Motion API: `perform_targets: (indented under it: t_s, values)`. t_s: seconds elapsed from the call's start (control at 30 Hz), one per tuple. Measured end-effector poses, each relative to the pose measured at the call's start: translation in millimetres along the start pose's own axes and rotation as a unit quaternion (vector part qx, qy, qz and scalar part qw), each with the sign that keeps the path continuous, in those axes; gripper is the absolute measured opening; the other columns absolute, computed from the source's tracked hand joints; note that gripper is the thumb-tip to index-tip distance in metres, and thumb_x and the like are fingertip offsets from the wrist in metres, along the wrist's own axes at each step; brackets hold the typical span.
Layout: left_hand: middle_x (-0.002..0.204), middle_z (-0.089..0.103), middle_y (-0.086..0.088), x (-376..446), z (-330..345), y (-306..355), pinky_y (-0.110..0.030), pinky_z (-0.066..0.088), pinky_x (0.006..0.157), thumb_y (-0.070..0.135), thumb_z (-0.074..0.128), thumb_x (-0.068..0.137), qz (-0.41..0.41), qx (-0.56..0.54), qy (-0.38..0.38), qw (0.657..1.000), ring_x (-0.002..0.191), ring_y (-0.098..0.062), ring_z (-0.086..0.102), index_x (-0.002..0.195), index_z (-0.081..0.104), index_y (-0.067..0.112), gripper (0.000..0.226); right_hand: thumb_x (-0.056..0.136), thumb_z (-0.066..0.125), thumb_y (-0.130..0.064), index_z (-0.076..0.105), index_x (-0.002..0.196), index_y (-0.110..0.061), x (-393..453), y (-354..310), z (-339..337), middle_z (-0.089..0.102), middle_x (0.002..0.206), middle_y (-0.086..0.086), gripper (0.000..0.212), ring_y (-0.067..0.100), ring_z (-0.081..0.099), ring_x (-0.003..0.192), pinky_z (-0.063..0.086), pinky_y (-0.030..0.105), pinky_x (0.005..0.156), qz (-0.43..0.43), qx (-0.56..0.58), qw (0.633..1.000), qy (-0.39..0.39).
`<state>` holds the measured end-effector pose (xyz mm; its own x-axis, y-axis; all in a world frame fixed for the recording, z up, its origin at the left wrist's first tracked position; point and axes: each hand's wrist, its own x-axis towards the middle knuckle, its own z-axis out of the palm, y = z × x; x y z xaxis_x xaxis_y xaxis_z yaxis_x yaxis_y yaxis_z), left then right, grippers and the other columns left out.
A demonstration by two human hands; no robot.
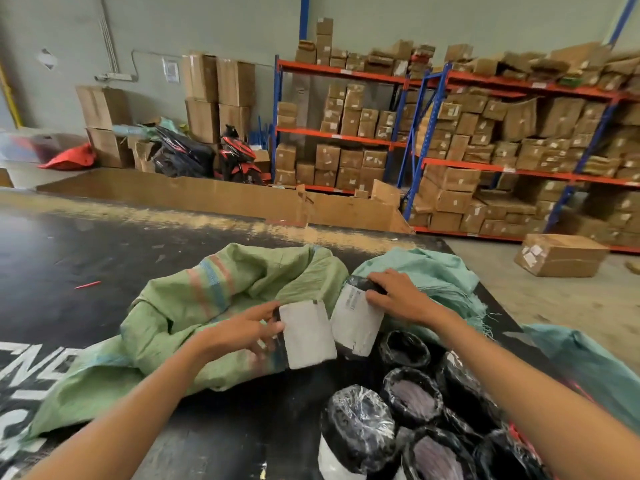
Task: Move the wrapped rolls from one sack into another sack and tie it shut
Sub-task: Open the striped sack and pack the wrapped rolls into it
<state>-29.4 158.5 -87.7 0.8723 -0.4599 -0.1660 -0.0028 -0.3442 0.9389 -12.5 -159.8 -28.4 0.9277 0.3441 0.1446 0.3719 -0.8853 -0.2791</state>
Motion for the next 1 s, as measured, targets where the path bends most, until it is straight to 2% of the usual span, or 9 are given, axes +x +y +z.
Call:
perform_targets:
  t_s: [0.1,0.27,0.4,0.53,0.63,0.77,0.83,0.9,1.0]
  values:
    - [0.099,0.054,-0.007,-5.8,-14.4,0.4,-0.03,0.053,0.06,0.022,0.052,0.102,-0.009,-0.13,0.037,0.991,0.077,-0.021,0.062,0.129,0.049,0.022,0.027,0.093,0.048,-0.032,0.045,0.077,-0.02,9.8,-5.7,-7.3,0.052,0.076,0.006,0.02,0.02,0.046,0.07,0.034,0.037,0.067,0.027,0.136,0.988,0.066]
    - [0.09,0.059,-0.007,-11.0,-40.4,-5.6,-0.028,0.055,0.051,0.02,0.047,0.104,-0.006,-0.283,0.179,0.942,0.067,-0.021,0.063,0.112,0.057,0.017,0.013,0.101,0.048,-0.025,0.056,0.105,-0.002,40.4,-30.3,-1.2,0.059,0.105,0.021,0.025,0.033,0.053,0.092,0.037,0.037,0.072,0.046,0.261,0.956,0.125]
    - [0.101,0.062,-0.013,0.2,-64.2,-33.9,-0.03,0.059,0.053,0.015,0.05,0.103,-0.022,-0.266,0.338,0.902,0.068,-0.025,0.065,0.117,0.055,0.009,0.017,0.103,0.047,-0.022,0.056,0.11,-0.011,75.4,-66.5,16.6,0.059,0.107,0.005,0.016,0.016,0.053,0.094,0.041,0.031,0.076,0.081,0.341,0.927,0.135]
    - [0.101,0.068,-0.018,14.1,-80.5,-71.8,-0.038,0.057,0.063,0.026,0.052,0.099,-0.107,-0.179,0.423,0.882,0.07,-0.029,0.068,0.113,0.056,0.007,0.023,0.103,0.046,-0.023,0.055,0.114,-0.009,117.4,-95.0,54.9,0.058,0.116,0.008,0.02,0.028,0.056,0.111,0.049,0.046,0.095,0.14,0.372,0.915,0.071]
    - [0.103,0.067,-0.014,19.4,-76.9,-91.0,-0.037,0.047,0.08,0.037,0.052,0.094,-0.186,0.032,0.418,0.889,0.091,-0.031,0.063,0.099,0.057,0.01,0.028,0.101,0.048,-0.019,0.055,0.117,-0.006,138.6,-106.5,90.5,0.059,0.116,0.012,0.021,0.032,0.058,0.11,0.054,0.051,0.093,0.163,0.384,0.909,-0.01]
    - [0.121,0.062,-0.018,18.6,-61.3,-97.3,-0.04,0.043,0.091,0.037,0.026,0.103,-0.27,0.229,0.37,0.859,0.11,-0.036,0.058,0.113,0.055,0.015,0.038,0.102,0.042,-0.02,0.046,0.136,-0.007,150.0,-99.7,130.2,0.051,0.126,0.007,0.037,0.029,0.052,0.117,0.053,0.047,0.094,0.173,0.344,0.92,-0.07]
    - [0.119,0.065,-0.014,17.9,-61.3,-99.9,-0.042,0.044,0.089,0.039,0.025,0.103,-0.246,0.288,0.349,0.857,0.109,-0.035,0.06,0.12,0.051,0.019,0.036,0.104,0.038,-0.029,0.039,0.147,-0.011,153.3,-84.0,143.6,0.045,0.146,0.011,0.047,0.032,0.045,0.13,0.046,0.042,0.101,0.172,0.244,0.952,-0.072]
    - [0.108,0.066,-0.01,12.5,-59.8,-94.9,-0.041,0.045,0.075,0.045,0.035,0.102,-0.194,0.3,0.356,0.863,0.1,-0.035,0.064,0.123,0.041,0.02,0.033,0.104,0.038,-0.037,0.036,0.151,-0.017,155.0,-66.6,152.4,0.037,0.153,0.018,0.051,0.035,0.039,0.138,0.037,0.043,0.11,0.183,0.155,0.969,-0.054]
    - [0.079,0.059,0.003,2.0,-55.3,-81.4,-0.036,0.039,0.06,0.047,0.05,0.097,-0.074,0.309,0.406,0.857,0.074,-0.027,0.062,0.101,0.039,0.021,0.028,0.103,0.04,-0.043,0.017,0.157,-0.027,151.9,-54.8,152.2,0.014,0.161,0.022,0.062,0.039,0.028,0.145,0.029,0.046,0.115,0.207,0.114,0.967,-0.095]
